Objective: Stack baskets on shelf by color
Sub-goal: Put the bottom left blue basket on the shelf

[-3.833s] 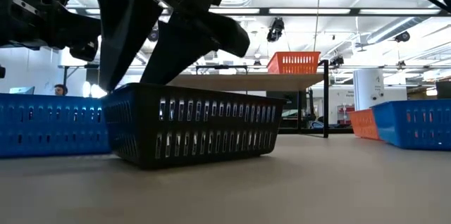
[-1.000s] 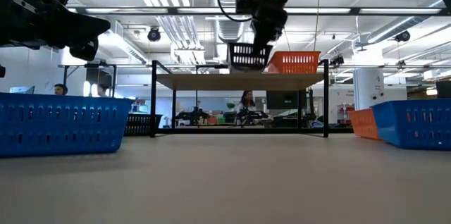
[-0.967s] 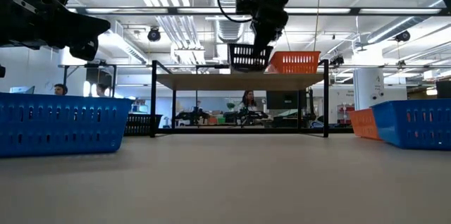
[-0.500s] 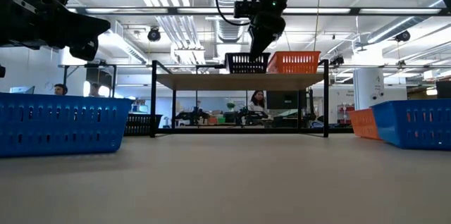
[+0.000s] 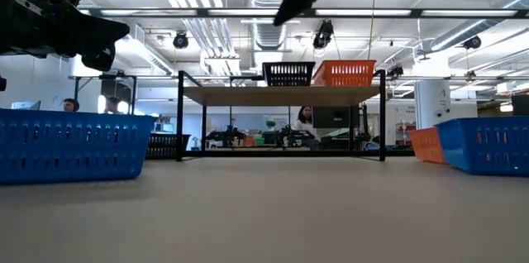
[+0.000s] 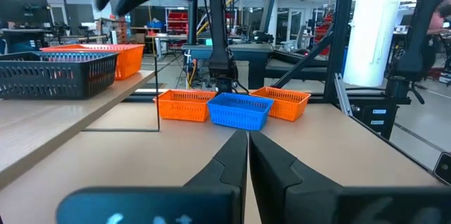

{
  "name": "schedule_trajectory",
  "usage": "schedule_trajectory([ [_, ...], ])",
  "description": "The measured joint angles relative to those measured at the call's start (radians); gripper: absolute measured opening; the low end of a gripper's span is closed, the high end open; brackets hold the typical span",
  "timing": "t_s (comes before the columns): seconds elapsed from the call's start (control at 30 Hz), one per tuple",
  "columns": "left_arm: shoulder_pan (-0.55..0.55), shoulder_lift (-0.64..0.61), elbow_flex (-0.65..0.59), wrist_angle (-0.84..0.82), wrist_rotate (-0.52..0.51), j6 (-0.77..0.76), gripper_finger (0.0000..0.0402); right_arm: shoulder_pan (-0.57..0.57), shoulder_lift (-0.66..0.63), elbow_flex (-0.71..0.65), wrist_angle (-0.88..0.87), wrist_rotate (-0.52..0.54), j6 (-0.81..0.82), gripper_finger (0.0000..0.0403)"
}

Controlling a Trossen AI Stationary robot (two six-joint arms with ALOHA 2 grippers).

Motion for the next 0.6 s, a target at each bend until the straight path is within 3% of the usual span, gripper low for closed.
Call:
schedule_trajectory([
  [0.13,0.0,0.0,0.0,0.0,0.0,0.0,0.0,0.067,-0.06,-0.166,0.183,-0.111,0.04,0.0095],
  [0.37,0.0,0.0,0.0,0.0,0.0,0.0,0.0,0.226,-0.114,-0.566,0.652,-0.11,0.14,0.0079],
  [0.6,0.0,0.0,0.0,0.0,0.0,0.0,0.0,0.34,-0.062,-0.878,1.208,-0.101,0.299,0.0075],
])
